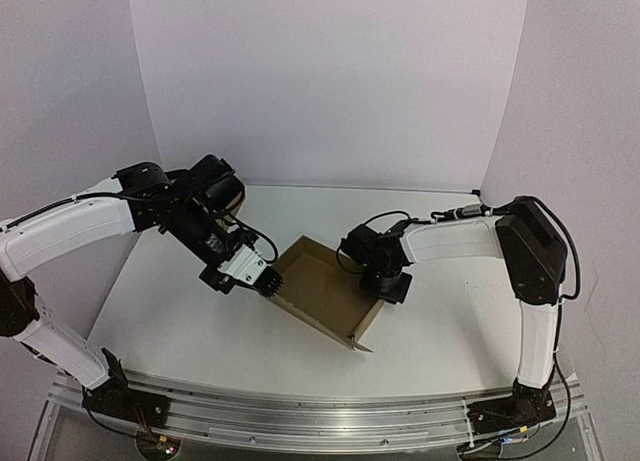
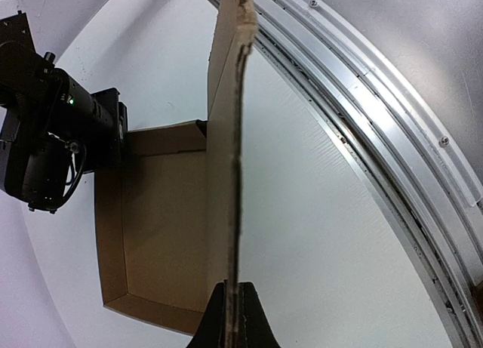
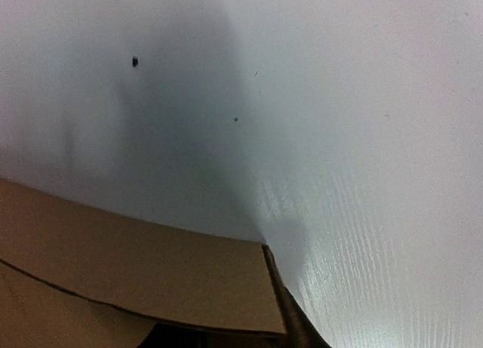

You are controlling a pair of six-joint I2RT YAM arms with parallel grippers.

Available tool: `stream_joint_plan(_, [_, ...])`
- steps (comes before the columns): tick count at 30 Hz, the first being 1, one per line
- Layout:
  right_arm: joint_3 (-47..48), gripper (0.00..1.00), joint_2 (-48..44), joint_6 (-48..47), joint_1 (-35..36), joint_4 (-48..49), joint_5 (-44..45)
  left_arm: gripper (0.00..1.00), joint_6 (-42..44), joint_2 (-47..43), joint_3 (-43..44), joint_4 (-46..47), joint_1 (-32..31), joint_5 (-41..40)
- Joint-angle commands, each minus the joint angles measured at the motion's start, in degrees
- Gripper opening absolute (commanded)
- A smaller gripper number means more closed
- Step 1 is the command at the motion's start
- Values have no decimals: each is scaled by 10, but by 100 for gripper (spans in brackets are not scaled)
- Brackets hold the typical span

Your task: Fold the paper box

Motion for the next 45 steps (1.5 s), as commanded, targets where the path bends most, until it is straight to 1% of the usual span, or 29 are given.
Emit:
stream_joint_plan(1, [-40, 42, -41, -93, 4, -10, -68, 0, 27, 2, 26, -27, -2, 5])
stream_joint_plan(3, [-59, 56, -70, -139, 4, -11, -82, 0, 31, 6, 30, -38, -1, 6])
stream_joint_plan(6, [-77, 70, -103, -202, 4, -14, -108, 0, 39, 12, 33, -52, 0, 11])
stream_joint_plan(8, [-88, 89, -125, -219, 3, -19, -113, 0, 46, 16, 35, -64, 1, 17])
stream_joint_plan(9, [-92, 97, -137, -227, 2, -21, -114, 0, 50, 19, 37, -68, 3, 20])
stream_joint_plan(10, [-92, 98, -145, -239, 2, -22, -116, 0, 53, 22, 39, -73, 5, 23])
stream_joint_plan(12, [-85, 98, -159, -266, 1, -25, -125, 0, 58, 26, 43, -78, 11, 31])
stream_joint_plan(16, [-47, 98, -178, -369, -2, -32, -157, 0, 73, 28, 46, -84, 22, 45])
stream_joint_plan(19, [-13, 98, -184, -432, -35, -41, -176, 0, 76, 27, 46, -84, 26, 47])
stream_joint_plan(21, [11, 98, -173, -473, -65, -40, -214, 0, 78, 25, 47, -80, 28, 48])
stream_joint_plan(23, [41, 98, -134, -523, -86, -39, -242, 0, 77, 24, 48, -74, 29, 48])
stream_joint_plan(25, [82, 97, -78, -565, -90, -39, -246, 0, 76, 25, 49, -66, 30, 49])
stream_joint_plan(28, [127, 92, -6, -600, -96, -32, -284, 0, 73, 26, 51, -58, 29, 50])
stream_joint_plan(32, [164, 84, 53, -597, -104, -14, -350, 0, 69, 25, 51, -45, 29, 49])
stream_joint_plan(34, [170, 79, 67, -584, -103, -7, -389, 0, 62, 21, 42, -21, 29, 47])
stream_joint_plan(36, [164, 74, 70, -567, -97, 1, -405, 0, 51, 15, 24, 22, 30, 41])
stream_joint_plan(39, [135, 70, 57, -553, -77, 15, -403, 0, 26, 4, -10, 114, 30, 28])
stream_joint_plan(42, [97, 67, 34, -531, -47, 29, -387, 0, -7, 3, -31, 177, 32, 29])
stream_joint_plan(45, [53, 64, 0, -486, -20, 54, -360, 0, -38, 1, -50, 241, 35, 35])
